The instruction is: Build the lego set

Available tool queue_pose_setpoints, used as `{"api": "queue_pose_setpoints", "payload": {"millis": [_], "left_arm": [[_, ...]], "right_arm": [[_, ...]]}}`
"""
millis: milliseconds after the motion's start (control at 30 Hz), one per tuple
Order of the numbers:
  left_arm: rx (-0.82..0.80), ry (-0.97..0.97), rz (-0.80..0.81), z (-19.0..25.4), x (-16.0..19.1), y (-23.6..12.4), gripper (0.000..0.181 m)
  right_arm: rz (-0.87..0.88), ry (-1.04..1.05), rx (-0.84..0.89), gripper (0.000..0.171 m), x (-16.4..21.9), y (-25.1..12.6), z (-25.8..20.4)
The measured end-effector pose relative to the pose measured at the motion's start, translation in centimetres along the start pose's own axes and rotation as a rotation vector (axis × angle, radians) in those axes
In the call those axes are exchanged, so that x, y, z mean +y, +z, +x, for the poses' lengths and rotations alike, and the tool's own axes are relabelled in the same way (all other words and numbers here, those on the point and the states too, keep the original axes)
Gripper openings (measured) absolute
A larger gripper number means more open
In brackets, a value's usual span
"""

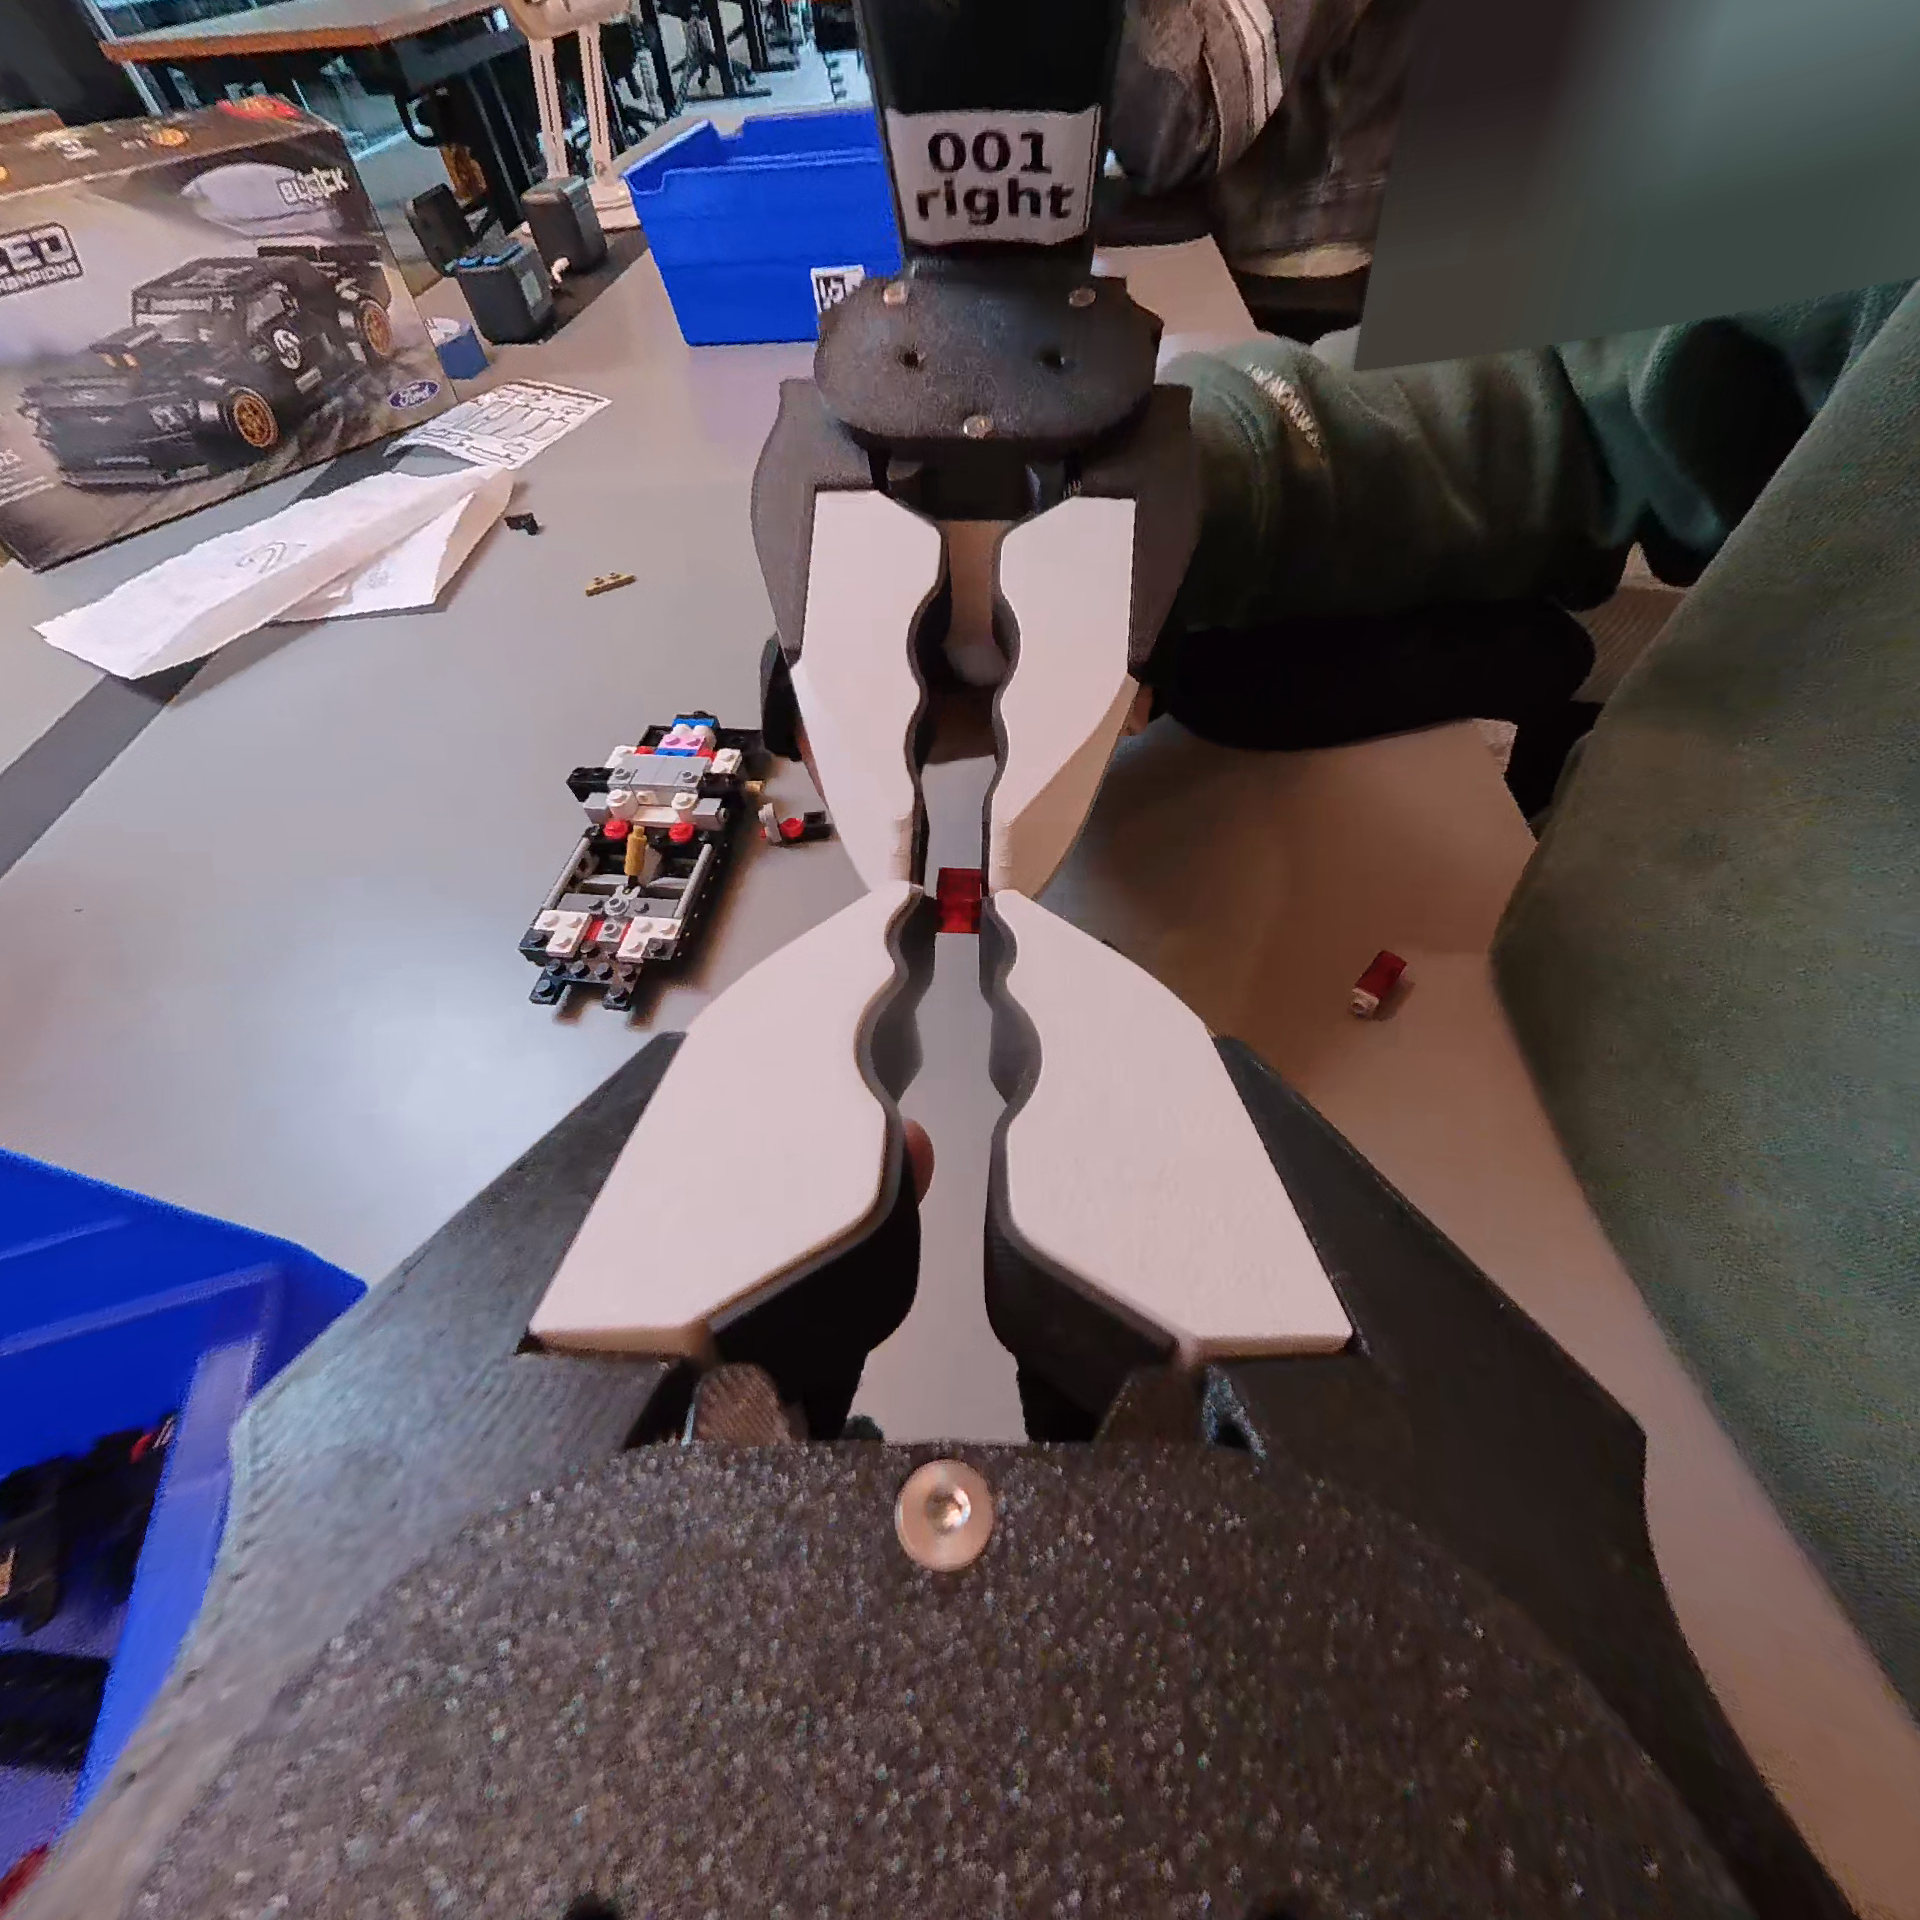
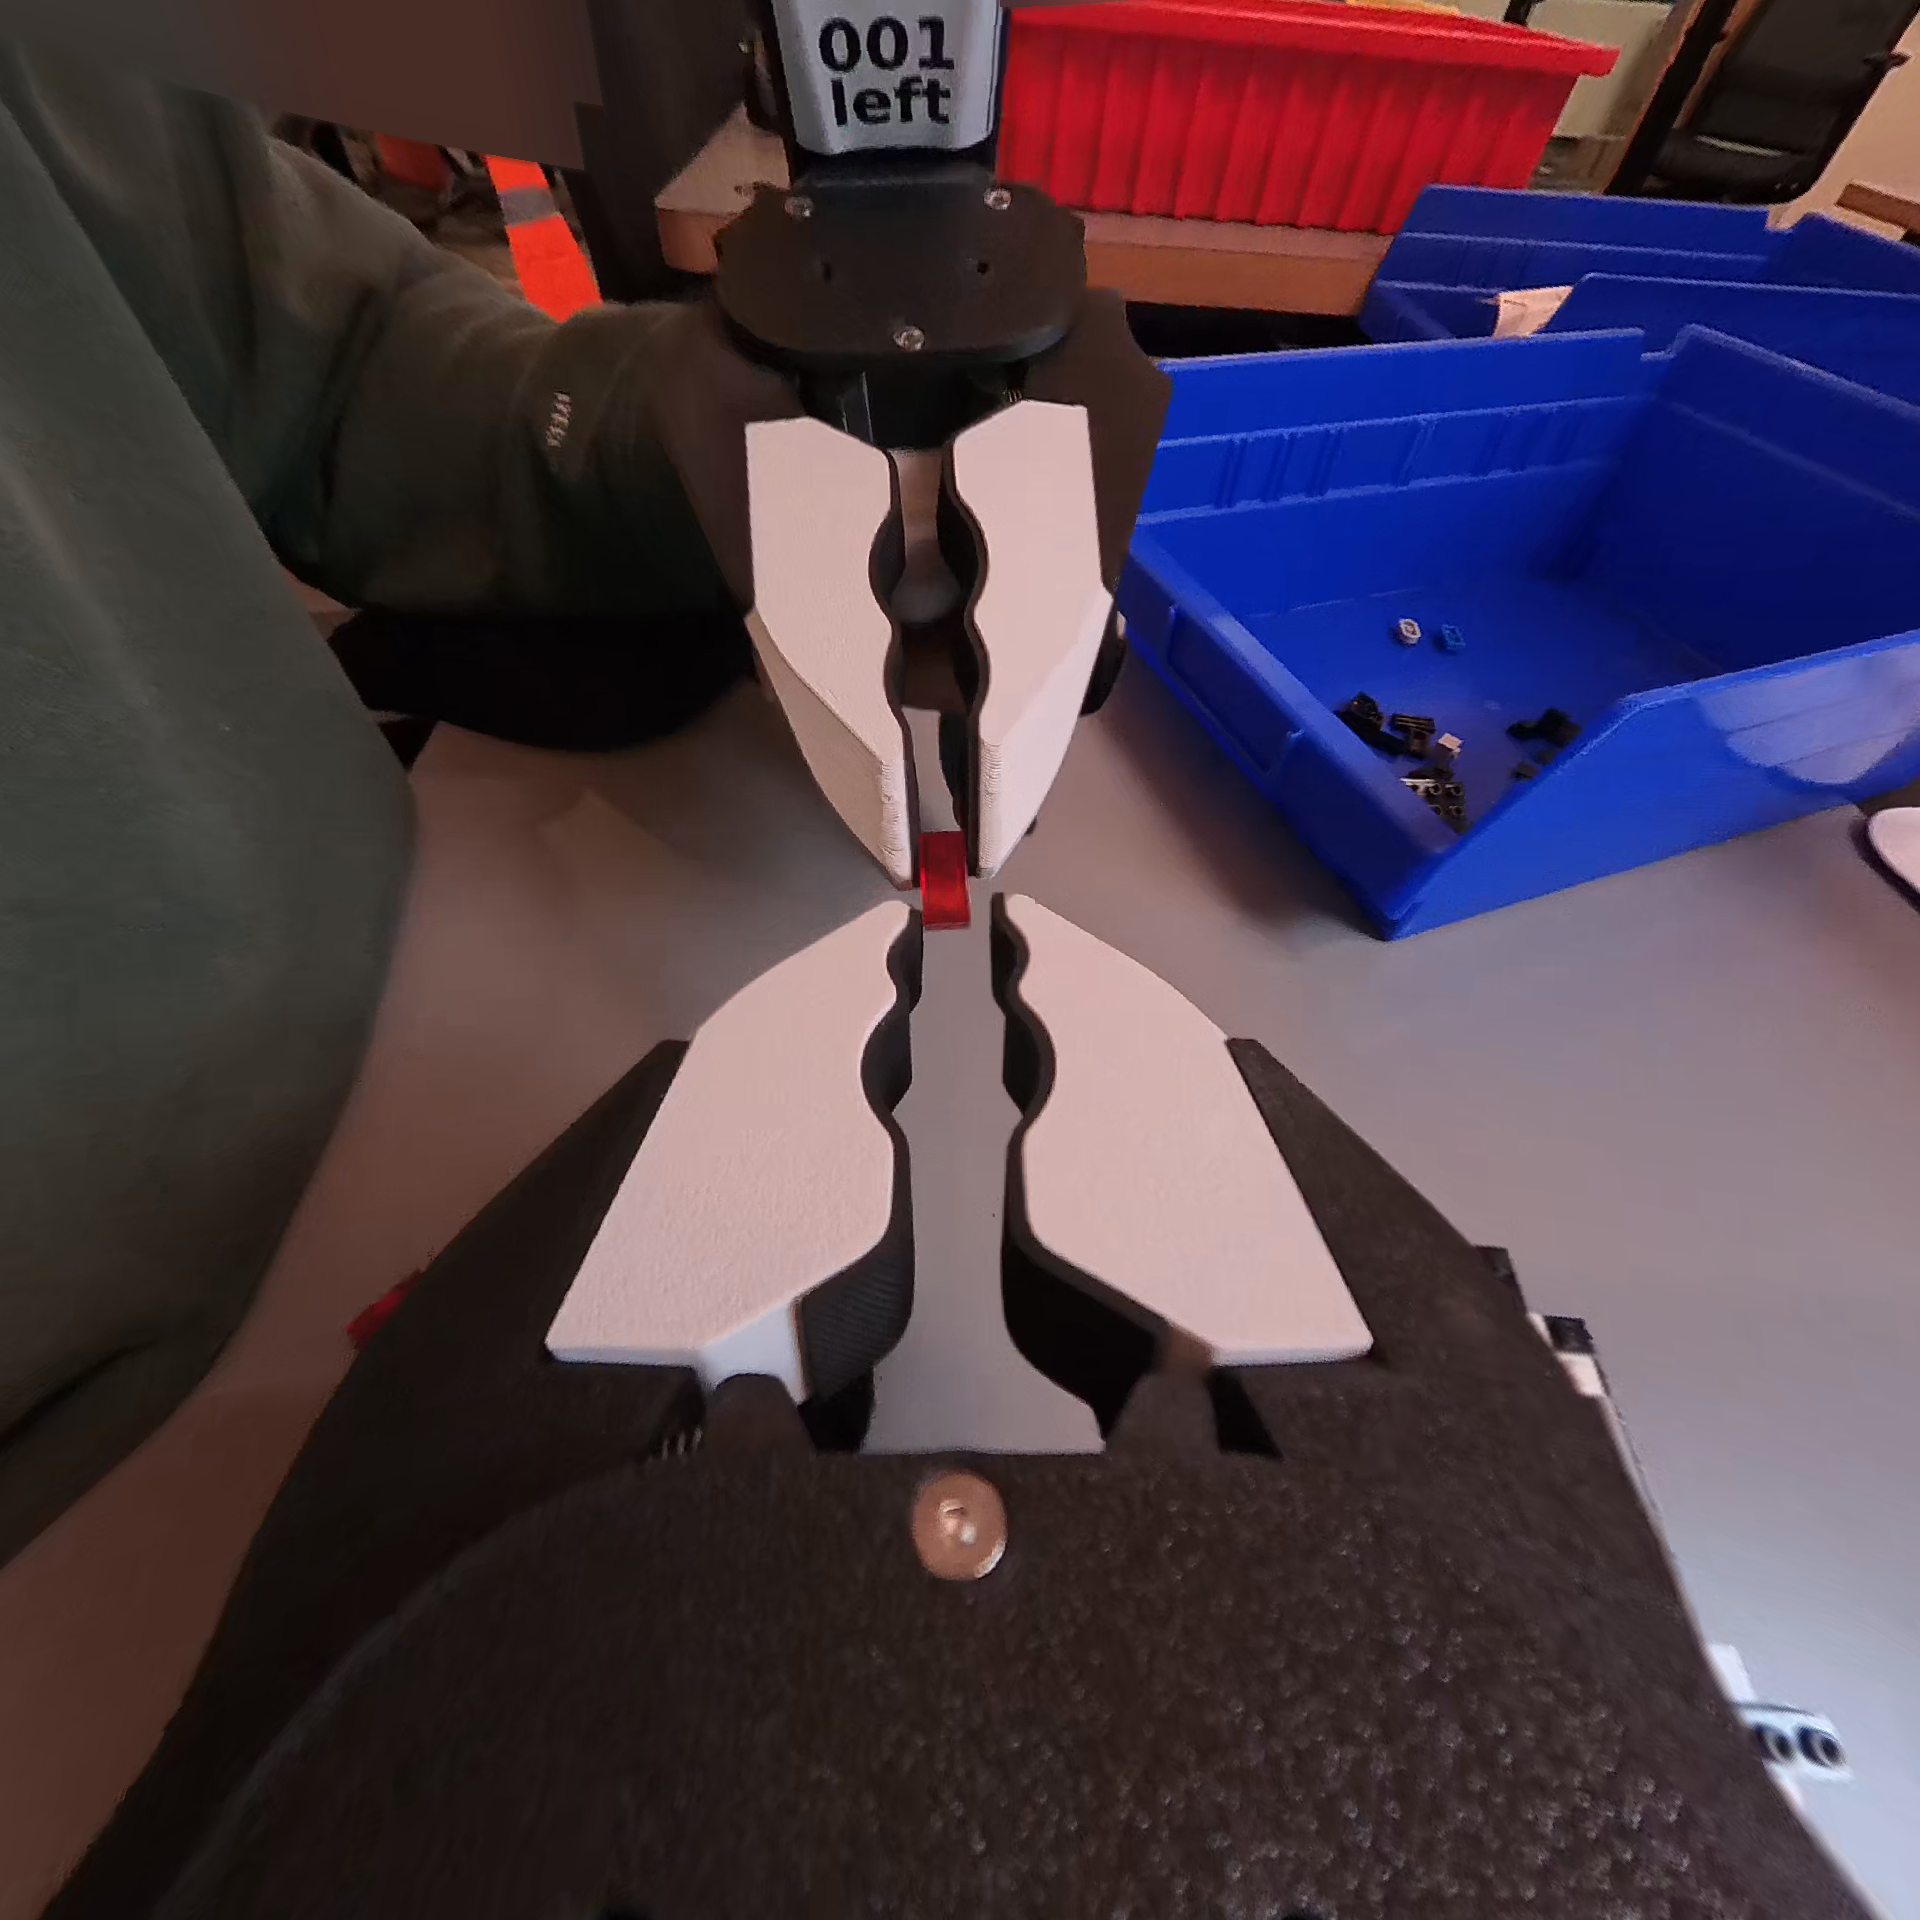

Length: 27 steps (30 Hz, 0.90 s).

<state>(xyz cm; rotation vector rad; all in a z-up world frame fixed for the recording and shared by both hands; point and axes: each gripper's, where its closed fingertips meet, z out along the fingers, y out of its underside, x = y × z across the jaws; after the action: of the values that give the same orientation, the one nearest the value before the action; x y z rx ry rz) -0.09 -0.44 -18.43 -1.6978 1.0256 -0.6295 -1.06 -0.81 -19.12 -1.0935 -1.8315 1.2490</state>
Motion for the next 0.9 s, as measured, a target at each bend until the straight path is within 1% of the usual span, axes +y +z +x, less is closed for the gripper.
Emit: {"api": "queue_pose_setpoints", "payload": {"millis": [100,200,267,467,567,633,700,800,900], "left_arm": [[-0.002,0.01,-0.03,0.0,0.5,0.0,0.009],[-0.001,0.033,-0.063,0.2,1.0,0.3,0.009],[0.002,0.029,-0.059,0.2,0.9,0.3,0.009],[0.039,0.037,-0.048,0.9,0.9,0.4,0.008],[0.045,0.01,0.006,0.8,0.2,0.2,0.008],[0.024,-0.011,0.05,0.3,-0.4,0.0,0.014],[0.027,-0.032,0.08,0.2,-0.8,-0.3,0.014],[0.053,-0.054,0.118,0.5,-1.4,-0.4,0.008],[0.054,-0.055,0.115,0.6,-1.3,-0.3,0.007]], "right_arm": [[0.016,0.005,-0.006,0.014,-0.4,-0.2,-0.1],[-0.014,-0.009,-0.006,0.011,0.1,0.0,-0.3],[-0.014,-0.003,-0.016,0.008,0.0,-0.1,-0.5],[-0.033,0.024,-0.061,0.007,0.4,-0.1,-1.1],[0.047,0.085,-0.086,0.007,-0.4,-0.5,-0.9],[0.109,0.127,-0.105,0.007,-1.1,-0.9,-0.7],[0.16,0.152,-0.118,0.007,-1.7,-1.2,-0.6],[0.184,0.149,-0.117,0.007,-2.1,-1.3,-0.6],[0.176,0.131,-0.105,0.007,-2.0,-1.3,-0.6]]}}
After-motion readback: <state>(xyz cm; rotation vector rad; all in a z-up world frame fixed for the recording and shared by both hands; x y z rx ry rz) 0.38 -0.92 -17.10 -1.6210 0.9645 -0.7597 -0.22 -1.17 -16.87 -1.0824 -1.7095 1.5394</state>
